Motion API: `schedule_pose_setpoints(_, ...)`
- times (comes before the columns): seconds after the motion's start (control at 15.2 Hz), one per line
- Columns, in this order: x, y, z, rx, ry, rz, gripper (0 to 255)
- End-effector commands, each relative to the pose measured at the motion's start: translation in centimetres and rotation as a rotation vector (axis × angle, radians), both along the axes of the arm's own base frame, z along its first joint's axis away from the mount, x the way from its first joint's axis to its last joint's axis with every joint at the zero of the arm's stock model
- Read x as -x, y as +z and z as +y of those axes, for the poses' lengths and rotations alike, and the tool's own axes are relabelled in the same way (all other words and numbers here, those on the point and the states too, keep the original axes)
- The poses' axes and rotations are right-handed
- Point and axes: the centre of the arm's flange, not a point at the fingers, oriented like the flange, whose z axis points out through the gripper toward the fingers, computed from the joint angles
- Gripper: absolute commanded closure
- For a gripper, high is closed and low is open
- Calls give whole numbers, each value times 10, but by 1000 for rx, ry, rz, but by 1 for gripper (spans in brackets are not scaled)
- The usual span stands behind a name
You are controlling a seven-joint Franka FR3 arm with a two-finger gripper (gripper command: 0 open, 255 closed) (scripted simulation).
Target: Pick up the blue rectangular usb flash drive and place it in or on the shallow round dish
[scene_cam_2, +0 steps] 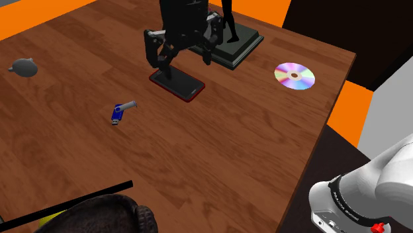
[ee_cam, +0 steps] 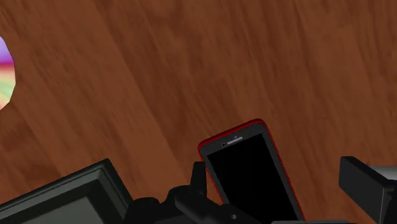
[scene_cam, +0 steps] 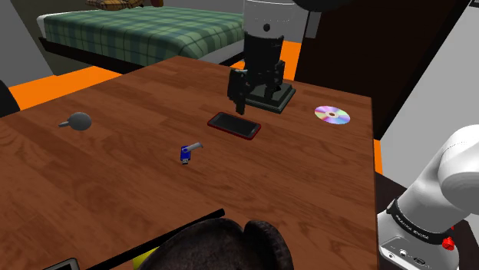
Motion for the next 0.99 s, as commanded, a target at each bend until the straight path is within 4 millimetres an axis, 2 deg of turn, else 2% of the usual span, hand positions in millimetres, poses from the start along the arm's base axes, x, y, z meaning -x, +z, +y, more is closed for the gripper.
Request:
schedule_pose_setpoints(0.0,-8,-6,25,2,-20,6,0)
schedule_pose_setpoints(0.73,-74,-46,154,20,-117,35,0)
schedule_pose_setpoints(0.92,-74,-56,154,20,-118,36,0)
